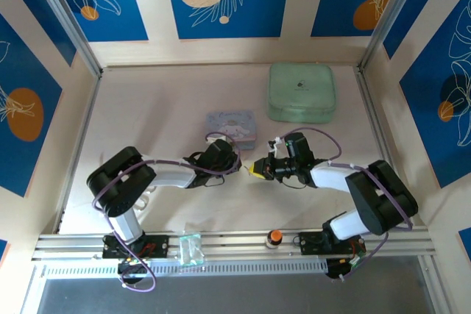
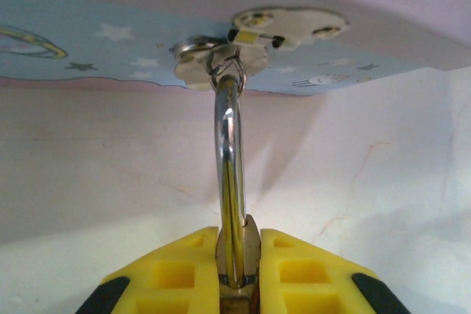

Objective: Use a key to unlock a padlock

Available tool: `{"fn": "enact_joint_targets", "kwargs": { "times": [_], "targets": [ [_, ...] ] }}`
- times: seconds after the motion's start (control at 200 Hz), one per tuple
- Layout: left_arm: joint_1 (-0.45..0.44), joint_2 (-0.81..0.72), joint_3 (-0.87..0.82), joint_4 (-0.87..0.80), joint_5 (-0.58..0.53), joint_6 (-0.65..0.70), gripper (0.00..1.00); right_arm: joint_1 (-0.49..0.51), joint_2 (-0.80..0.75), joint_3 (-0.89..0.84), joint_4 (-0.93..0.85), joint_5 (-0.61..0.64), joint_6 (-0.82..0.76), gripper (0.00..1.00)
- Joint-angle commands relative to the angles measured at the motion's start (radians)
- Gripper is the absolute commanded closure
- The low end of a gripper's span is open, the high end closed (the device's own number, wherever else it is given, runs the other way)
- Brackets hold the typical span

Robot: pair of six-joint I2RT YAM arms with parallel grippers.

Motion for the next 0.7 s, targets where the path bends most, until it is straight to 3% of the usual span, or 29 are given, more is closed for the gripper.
{"fn": "enact_joint_targets", "kwargs": {
  "times": [0.0, 0.17, 0.36, 0.695],
  "targets": [
    [0.010, -0.053, -0.022, 0.063, 0.047, -0.053, 0.89, -0.038, 0.058, -0.008, 0.068, -0.124, 0.027, 1.00],
    [0.017, -0.068, -0.055, 0.110, 0.057, -0.126, 0.90, -0.040, 0.136, -0.016, 0.154, -0.165, 0.076, 1.00],
    [0.015, -0.075, -0.068, 0.122, 0.043, -0.201, 0.90, 0.010, 0.150, -0.016, 0.192, -0.098, 0.098, 1.00],
    [0.015, -0.080, -0.110, 0.212, 0.034, -0.314, 0.90, 0.017, 0.296, -0.061, 0.482, -0.102, 0.257, 1.00]
  ]
}}
